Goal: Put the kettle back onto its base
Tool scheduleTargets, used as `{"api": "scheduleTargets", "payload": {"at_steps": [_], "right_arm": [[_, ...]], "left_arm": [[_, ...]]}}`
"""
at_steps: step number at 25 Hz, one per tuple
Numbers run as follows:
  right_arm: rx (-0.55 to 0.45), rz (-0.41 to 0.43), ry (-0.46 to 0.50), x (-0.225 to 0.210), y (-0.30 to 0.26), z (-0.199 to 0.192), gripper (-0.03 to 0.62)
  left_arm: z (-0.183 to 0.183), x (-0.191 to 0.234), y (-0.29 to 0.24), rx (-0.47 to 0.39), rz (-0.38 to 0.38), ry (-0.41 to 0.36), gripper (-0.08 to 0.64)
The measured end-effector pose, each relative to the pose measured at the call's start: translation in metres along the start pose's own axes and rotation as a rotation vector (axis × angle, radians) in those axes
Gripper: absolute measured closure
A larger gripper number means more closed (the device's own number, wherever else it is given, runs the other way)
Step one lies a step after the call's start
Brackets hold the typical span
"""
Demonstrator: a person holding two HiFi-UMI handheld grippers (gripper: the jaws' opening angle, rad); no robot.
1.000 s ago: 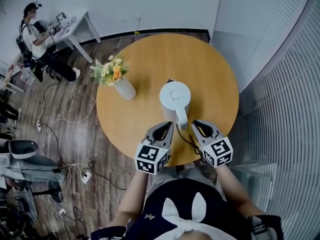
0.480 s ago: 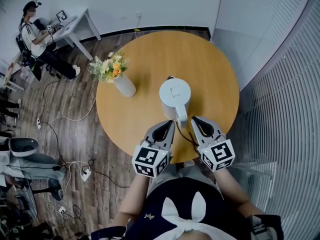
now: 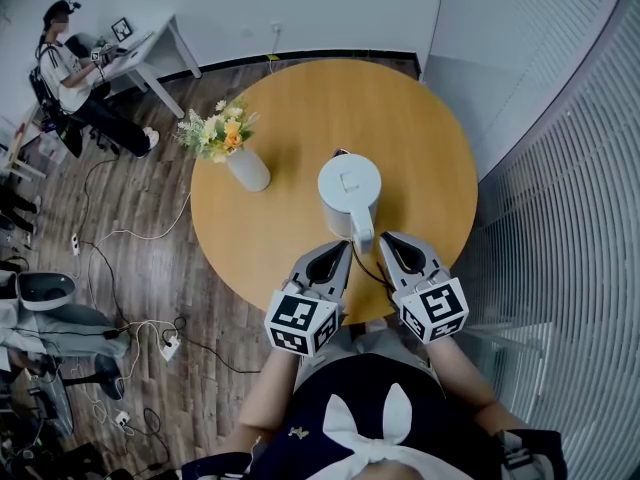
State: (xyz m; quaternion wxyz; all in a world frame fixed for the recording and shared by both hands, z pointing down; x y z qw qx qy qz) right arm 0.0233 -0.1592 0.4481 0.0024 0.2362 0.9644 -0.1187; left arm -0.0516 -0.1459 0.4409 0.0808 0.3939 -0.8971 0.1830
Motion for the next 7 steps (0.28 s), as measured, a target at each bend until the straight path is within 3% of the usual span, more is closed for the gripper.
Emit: {"api": "scheduleTargets", "payload": {"at_steps": [7], "right_arm": [[0.011,-0.001,-0.003,0.0021,0.0030,0.0003,0.569]], "left_arm": [[-0.0008,-0.0063,0.0005,0.007,-0.016,0.001,0.534]]}}
Point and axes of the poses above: the fingertips, and each gripper's own axes: y backward along the fingers, x to its left, z out of its top, the point moved 1 cm from there along y, backward along the fingers, and after that the axes turned 11 degrees about -z, right-handed, at the moved point
